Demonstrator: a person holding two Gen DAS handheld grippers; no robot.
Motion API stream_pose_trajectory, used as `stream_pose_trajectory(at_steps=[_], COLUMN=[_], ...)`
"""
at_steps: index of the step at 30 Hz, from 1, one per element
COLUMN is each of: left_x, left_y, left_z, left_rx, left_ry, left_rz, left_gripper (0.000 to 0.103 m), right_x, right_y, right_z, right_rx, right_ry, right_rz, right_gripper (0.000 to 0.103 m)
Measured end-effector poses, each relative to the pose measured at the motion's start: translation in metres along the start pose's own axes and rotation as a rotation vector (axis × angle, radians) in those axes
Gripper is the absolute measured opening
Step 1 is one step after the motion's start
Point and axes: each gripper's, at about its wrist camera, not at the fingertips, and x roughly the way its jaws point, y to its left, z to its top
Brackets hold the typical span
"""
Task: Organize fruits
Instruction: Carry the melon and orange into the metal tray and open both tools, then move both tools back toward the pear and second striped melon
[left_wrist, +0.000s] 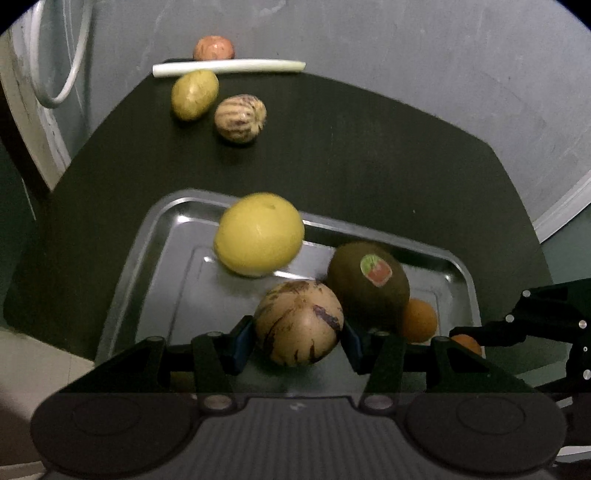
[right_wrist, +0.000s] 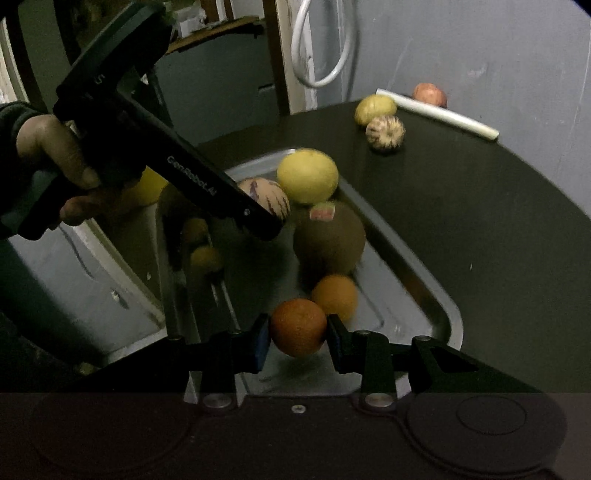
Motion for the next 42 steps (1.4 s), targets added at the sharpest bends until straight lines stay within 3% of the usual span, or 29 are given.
stream_pose_trajectory(at_steps=[13, 20, 28, 37, 42], left_x=[0.013, 0.015, 0.008, -0.020, -0.032], left_y=[-0.022, -0.023, -0.018, -0.006, 0.010], left_z=[-0.008, -0.005, 0.001, 0.018, 0.036], left_rx=[0.059, 0.051, 0.057, 0.083, 0.101], left_ry=[0.034, 0.046, 0.061, 0.032, 0.012], left_rz=[0.062, 0.054, 0.028, 0.021, 0.056], left_gripper=[0.055, 0.058, 0.072, 0.093, 0.100], right_x=[0.013, 0.015, 0.010, -0.011, -0.021], right_y=[-0.016, -0.022, -0.031, -0.052, -0.074], right_z=[-0.009, -0.010, -0.007, 0.005, 0.016], right_rx=[0.019, 0.034, 0.052, 0.084, 0.144], right_ry=[0.048, 0.050, 0.052, 0.026, -0.004], right_rz=[0.001, 0.003, 0.001, -0.030, -0.090], right_gripper=[0.035, 0.038, 0.053, 0.081, 0.095])
